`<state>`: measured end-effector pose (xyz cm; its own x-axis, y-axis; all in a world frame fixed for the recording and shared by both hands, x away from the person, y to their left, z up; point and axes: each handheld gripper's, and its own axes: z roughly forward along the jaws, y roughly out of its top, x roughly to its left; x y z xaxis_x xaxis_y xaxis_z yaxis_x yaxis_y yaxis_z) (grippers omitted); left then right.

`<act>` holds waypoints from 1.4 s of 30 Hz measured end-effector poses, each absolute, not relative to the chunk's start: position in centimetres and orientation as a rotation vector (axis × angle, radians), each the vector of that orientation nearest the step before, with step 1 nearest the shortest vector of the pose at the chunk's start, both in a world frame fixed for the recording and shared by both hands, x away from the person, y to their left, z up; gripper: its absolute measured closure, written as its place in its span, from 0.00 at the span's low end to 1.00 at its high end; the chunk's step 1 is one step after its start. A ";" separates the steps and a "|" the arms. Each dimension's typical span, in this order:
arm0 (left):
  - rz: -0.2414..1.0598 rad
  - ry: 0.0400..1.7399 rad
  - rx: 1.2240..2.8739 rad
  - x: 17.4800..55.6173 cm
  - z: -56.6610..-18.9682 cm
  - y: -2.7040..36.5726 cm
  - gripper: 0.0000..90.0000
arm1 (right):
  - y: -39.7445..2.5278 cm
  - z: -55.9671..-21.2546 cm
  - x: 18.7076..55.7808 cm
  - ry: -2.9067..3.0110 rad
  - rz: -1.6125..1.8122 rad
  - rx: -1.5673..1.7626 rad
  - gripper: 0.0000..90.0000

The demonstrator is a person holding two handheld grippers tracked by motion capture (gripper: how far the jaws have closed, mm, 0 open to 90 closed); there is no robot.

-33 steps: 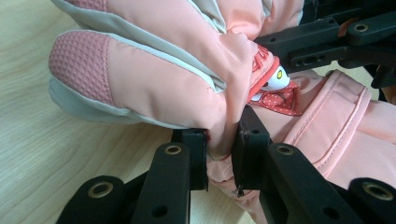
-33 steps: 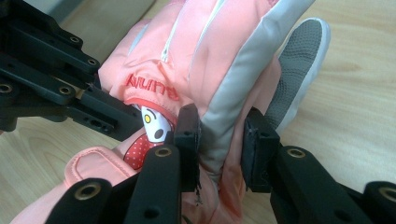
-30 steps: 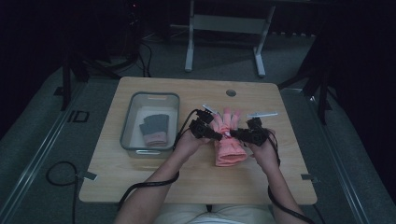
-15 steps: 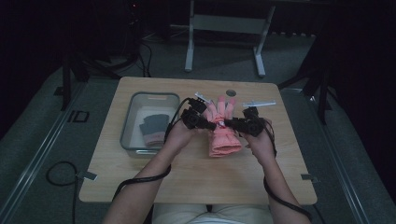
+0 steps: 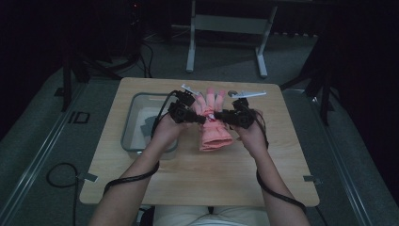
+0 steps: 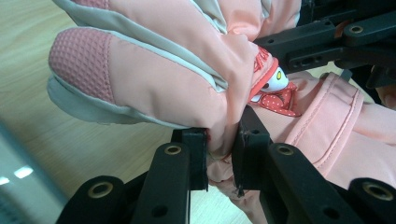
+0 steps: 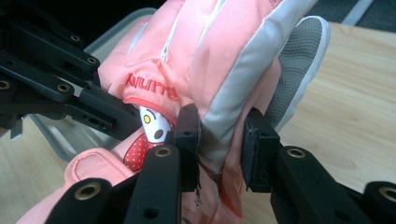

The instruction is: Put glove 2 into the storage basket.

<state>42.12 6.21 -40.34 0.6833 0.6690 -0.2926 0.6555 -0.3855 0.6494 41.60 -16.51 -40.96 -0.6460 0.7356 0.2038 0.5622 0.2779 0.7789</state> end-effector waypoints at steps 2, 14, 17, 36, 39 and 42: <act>0.028 1.018 2.114 42.1 -40.1 6.6 0.86 | -16.1 -40.7 41.7 2.351 1.303 1.199 0.79; 0.082 1.082 2.071 41.2 -38.0 11.2 0.86 | -11.4 -38.4 42.5 2.395 1.323 1.089 0.79; 0.095 1.099 2.065 41.1 -37.7 12.1 0.86 | -10.4 -38.1 42.6 2.403 1.331 1.077 0.79; 0.149 1.222 2.013 39.5 -37.3 19.1 0.86 | -3.0 -37.7 43.6 2.512 1.351 0.960 0.79; 0.156 1.238 2.006 39.4 -37.6 20.0 0.86 | -1.9 -37.8 43.8 2.533 1.339 0.942 0.79; 0.156 1.260 1.998 39.4 -37.9 20.8 0.86 | -1.0 -38.1 44.1 2.552 1.336 0.930 0.79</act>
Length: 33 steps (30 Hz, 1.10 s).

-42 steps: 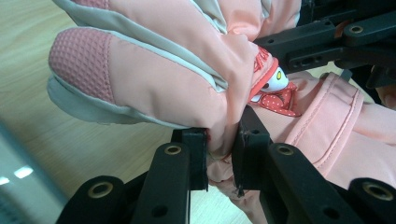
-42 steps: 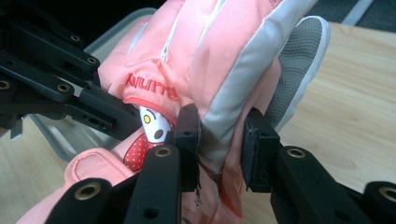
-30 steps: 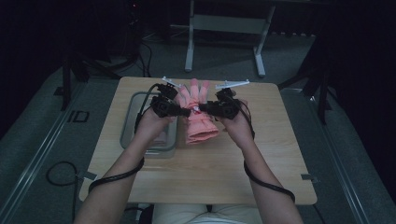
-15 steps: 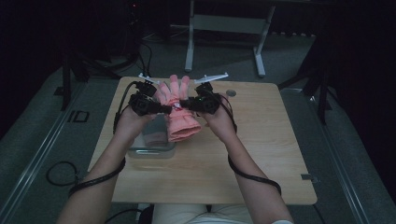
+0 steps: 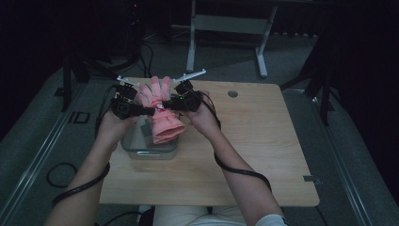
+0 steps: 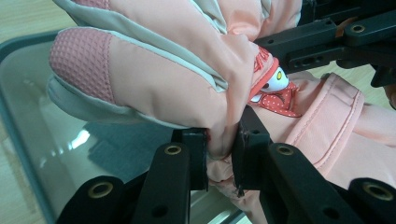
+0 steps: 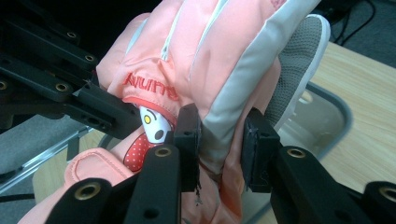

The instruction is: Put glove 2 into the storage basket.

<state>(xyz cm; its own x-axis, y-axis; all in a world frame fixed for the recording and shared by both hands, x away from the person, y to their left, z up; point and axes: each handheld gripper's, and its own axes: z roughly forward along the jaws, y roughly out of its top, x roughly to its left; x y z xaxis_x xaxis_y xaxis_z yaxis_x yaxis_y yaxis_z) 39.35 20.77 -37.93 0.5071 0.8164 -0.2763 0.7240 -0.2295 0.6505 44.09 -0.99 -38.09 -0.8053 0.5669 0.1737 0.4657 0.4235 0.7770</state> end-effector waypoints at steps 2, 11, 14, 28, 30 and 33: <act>0.158 1.266 1.999 39.4 -38.1 21.0 0.86 | -0.7 -38.2 44.2 2.557 1.337 0.931 0.79; 0.113 1.335 1.968 40.4 -40.9 23.2 0.86 | 2.1 -40.6 45.8 2.628 1.284 0.926 0.79; 0.102 1.341 1.968 40.6 -41.6 23.4 0.86 | 2.4 -41.2 46.1 2.641 1.270 0.934 0.79; -0.012 1.423 1.980 43.1 -47.7 23.7 0.85 | 3.4 -46.9 48.2 2.712 1.138 0.999 0.77; -0.020 1.430 1.981 43.2 -47.9 23.8 0.85 | 3.4 -47.5 48.4 2.721 1.127 1.006 0.76; -0.032 1.466 1.982 43.5 -48.5 24.0 0.83 | 3.7 -47.9 48.6 2.731 1.105 1.024 0.73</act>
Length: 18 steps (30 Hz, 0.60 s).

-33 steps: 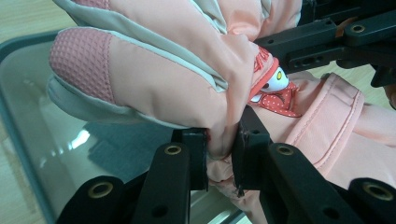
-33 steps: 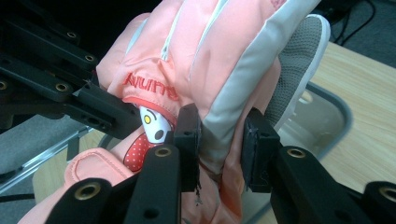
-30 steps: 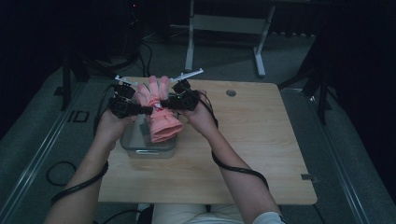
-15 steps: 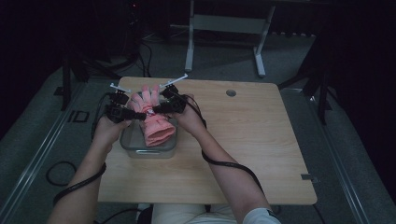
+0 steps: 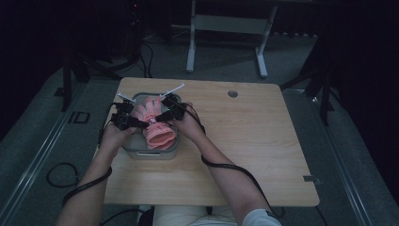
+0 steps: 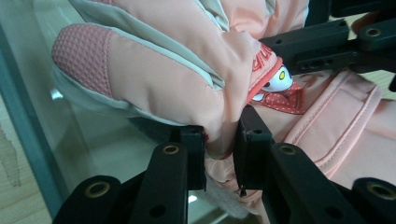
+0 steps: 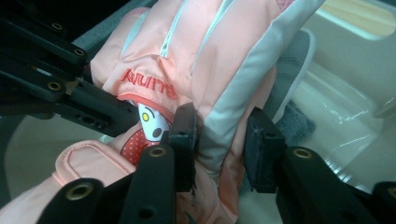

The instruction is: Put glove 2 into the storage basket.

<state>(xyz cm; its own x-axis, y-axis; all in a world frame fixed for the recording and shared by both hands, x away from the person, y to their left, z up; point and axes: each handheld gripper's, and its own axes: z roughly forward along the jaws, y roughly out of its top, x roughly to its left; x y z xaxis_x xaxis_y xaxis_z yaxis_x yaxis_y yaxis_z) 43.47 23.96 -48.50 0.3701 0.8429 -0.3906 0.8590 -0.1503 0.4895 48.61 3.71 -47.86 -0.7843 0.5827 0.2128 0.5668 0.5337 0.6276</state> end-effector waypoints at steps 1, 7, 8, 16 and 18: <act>-0.032 1.466 1.982 43.5 -48.5 24.0 0.82 | 3.8 -47.9 48.7 2.730 1.096 1.026 0.72; -0.011 1.512 2.010 44.0 -48.6 23.8 0.79 | 4.1 -48.3 49.2 2.721 1.065 1.052 0.70; -0.011 1.512 2.010 44.0 -48.6 23.8 0.78 | 4.1 -48.3 49.3 2.717 1.066 1.060 0.69; 0.133 1.540 2.066 44.1 -48.4 23.2 0.58 | 4.4 -48.3 49.7 2.697 1.021 1.085 0.59; 0.164 1.552 2.081 44.1 -48.2 23.1 0.56 | 4.5 -48.2 49.9 2.703 1.027 1.090 0.58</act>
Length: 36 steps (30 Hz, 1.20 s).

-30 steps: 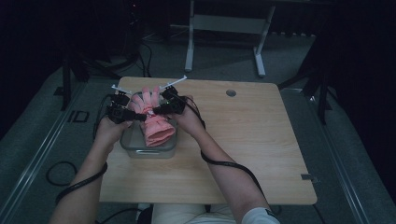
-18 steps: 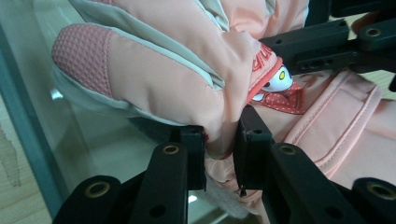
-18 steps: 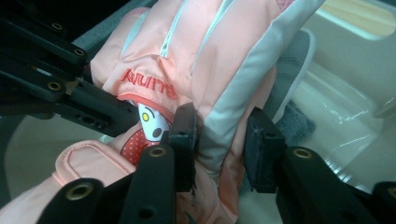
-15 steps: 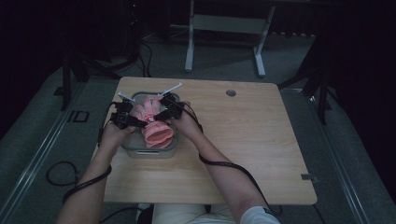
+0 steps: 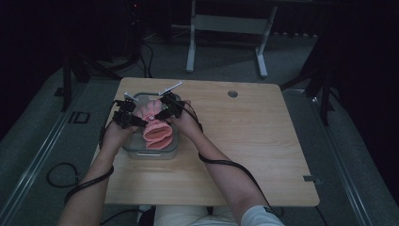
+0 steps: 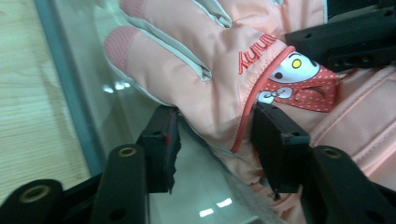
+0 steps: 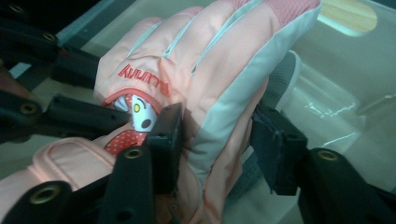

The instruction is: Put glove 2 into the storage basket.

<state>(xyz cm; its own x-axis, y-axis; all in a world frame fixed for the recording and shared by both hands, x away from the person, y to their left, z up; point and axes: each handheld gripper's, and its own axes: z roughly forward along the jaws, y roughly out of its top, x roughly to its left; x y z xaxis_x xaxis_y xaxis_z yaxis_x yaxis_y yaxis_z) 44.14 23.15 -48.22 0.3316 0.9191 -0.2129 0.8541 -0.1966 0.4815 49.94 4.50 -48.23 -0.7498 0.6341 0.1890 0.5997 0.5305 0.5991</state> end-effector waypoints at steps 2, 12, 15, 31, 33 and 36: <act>0.172 1.562 2.070 44.1 -48.1 23.3 0.55 | 4.5 -48.2 50.1 2.701 1.029 1.089 0.57; 0.217 1.543 2.020 43.7 -46.9 23.5 0.53 | 4.0 -47.2 50.4 2.696 1.112 1.118 0.58; 0.228 1.528 2.008 43.7 -46.3 23.4 0.53 | 3.8 -46.3 50.2 2.688 1.138 1.097 0.57; 0.250 1.442 1.961 42.7 -43.4 22.7 0.53 | 2.3 -43.9 49.4 2.659 1.213 1.055 0.54; 0.260 1.420 1.961 42.4 -42.8 22.3 0.53 | 1.5 -43.1 49.1 2.651 1.235 1.039 0.52; 0.271 1.387 1.967 42.0 -42.1 21.5 0.53 | 0.5 -42.3 48.9 2.635 1.273 1.034 0.52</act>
